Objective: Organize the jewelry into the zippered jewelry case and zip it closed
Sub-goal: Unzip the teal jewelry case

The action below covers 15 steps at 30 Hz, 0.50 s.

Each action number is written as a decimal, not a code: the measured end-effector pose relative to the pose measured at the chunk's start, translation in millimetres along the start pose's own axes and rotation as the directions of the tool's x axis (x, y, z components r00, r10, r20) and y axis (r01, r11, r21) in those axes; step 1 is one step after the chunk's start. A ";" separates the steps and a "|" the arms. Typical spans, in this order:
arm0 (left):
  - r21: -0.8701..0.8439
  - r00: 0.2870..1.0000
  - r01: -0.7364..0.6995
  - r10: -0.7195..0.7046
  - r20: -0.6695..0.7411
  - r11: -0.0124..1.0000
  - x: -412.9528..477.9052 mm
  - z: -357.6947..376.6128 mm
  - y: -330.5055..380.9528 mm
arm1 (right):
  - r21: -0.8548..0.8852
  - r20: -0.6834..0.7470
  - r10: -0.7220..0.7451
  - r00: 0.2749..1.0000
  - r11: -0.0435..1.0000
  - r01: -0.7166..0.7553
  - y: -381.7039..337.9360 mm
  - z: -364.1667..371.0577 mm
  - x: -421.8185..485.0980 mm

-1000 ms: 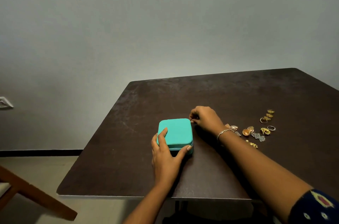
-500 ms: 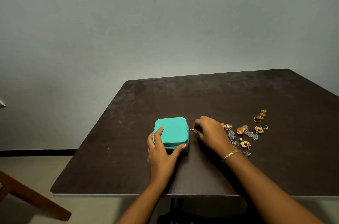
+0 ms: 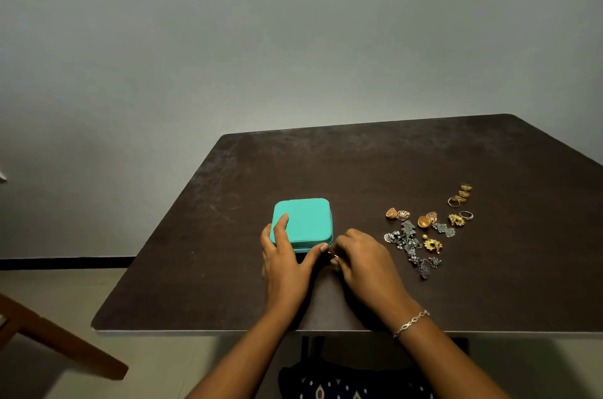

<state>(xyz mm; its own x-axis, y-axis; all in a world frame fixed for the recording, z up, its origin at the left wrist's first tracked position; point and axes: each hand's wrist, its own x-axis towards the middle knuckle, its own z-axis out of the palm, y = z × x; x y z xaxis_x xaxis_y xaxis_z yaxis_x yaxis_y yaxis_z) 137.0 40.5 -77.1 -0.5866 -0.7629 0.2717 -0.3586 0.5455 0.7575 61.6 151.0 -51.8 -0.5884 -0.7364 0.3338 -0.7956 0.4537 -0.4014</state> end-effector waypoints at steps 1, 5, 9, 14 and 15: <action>0.001 1.000 0.004 -0.004 0.010 1.000 -0.1 0.2 0.2 | 0.010 0.017 -0.009 1.000 1.000 0.009 -2.6 2.1 -1.1; -0.033 1.000 0.020 -0.019 0.019 0.999 -2.8 -0.8 3.6 | 0.218 0.080 0.052 0.995 0.974 -0.069 0.7 2.4 -1.8; -0.001 0.961 -0.115 0.111 -0.254 0.993 -10.4 -6.2 7.4 | 0.510 -0.004 0.239 0.971 0.836 -0.204 16.7 -5.0 9.9; 0.271 0.811 -0.405 0.480 -0.334 0.873 -21.1 -6.4 5.6 | 0.718 -0.028 0.344 0.939 0.660 -0.220 22.5 9.2 45.7; 0.272 0.833 -0.393 0.465 -0.298 0.878 -21.9 -7.5 5.9 | 0.745 -0.006 0.339 0.941 0.629 -0.222 19.9 12.8 52.1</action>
<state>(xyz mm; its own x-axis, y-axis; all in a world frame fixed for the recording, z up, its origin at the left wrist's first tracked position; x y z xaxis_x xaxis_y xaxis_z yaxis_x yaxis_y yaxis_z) 153.2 57.8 -74.1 -0.4389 -0.4856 0.7560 -0.2821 0.8733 0.3972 17.0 115.2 -53.3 -0.8241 -0.5362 0.1826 -0.2621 0.0752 -0.9621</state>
